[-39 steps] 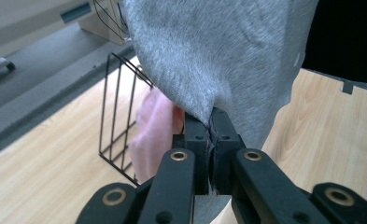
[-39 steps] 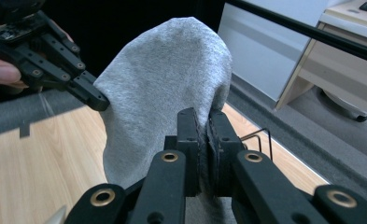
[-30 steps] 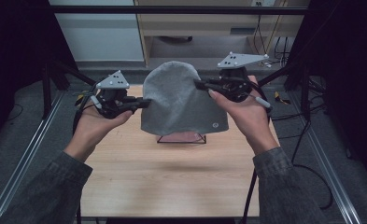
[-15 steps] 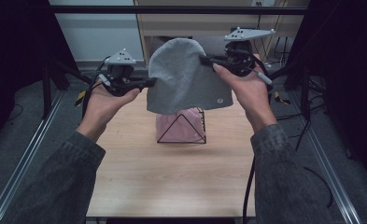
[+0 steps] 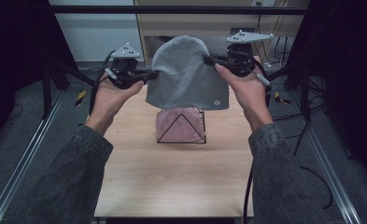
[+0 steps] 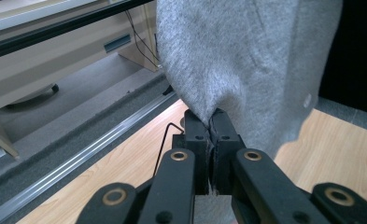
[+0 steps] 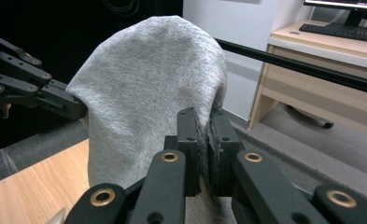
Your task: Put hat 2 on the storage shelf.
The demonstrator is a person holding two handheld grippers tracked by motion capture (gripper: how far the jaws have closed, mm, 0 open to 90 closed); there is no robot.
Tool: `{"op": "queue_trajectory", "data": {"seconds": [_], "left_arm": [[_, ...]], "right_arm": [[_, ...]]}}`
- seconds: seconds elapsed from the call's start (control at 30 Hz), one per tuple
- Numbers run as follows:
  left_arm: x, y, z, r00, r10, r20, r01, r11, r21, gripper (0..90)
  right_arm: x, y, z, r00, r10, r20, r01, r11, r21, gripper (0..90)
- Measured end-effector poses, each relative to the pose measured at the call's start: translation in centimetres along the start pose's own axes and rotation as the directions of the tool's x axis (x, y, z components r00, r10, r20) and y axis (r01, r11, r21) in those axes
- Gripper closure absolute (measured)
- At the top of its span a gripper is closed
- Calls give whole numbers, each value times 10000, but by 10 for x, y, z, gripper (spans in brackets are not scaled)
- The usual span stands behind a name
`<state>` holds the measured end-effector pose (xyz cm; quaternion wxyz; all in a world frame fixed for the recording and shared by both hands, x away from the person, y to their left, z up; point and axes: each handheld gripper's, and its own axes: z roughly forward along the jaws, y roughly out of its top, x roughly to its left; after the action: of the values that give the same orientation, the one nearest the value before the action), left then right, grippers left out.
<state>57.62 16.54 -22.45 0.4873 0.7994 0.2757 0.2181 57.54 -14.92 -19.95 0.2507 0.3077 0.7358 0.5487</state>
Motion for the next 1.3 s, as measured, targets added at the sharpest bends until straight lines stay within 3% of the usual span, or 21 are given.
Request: {"op": "queue_trajectory", "data": {"seconds": [0.6,1.07,1.3], "left_arm": [[19,-2,23,9983,-240,-538,196,9965,-816,882],[26,-7,48,9982,-224,-557,181,9969,-768,881],[27,-12,54,9978,-131,-654,86,9976,-686,882]], "right_arm": [[-21,-10,28,9991,331,267,-319,9985,-444,854],[-48,-22,47,9955,783,527,-757,9959,-500,853],[-47,-24,51,9960,776,442,-750,9955,-588,853]]}}
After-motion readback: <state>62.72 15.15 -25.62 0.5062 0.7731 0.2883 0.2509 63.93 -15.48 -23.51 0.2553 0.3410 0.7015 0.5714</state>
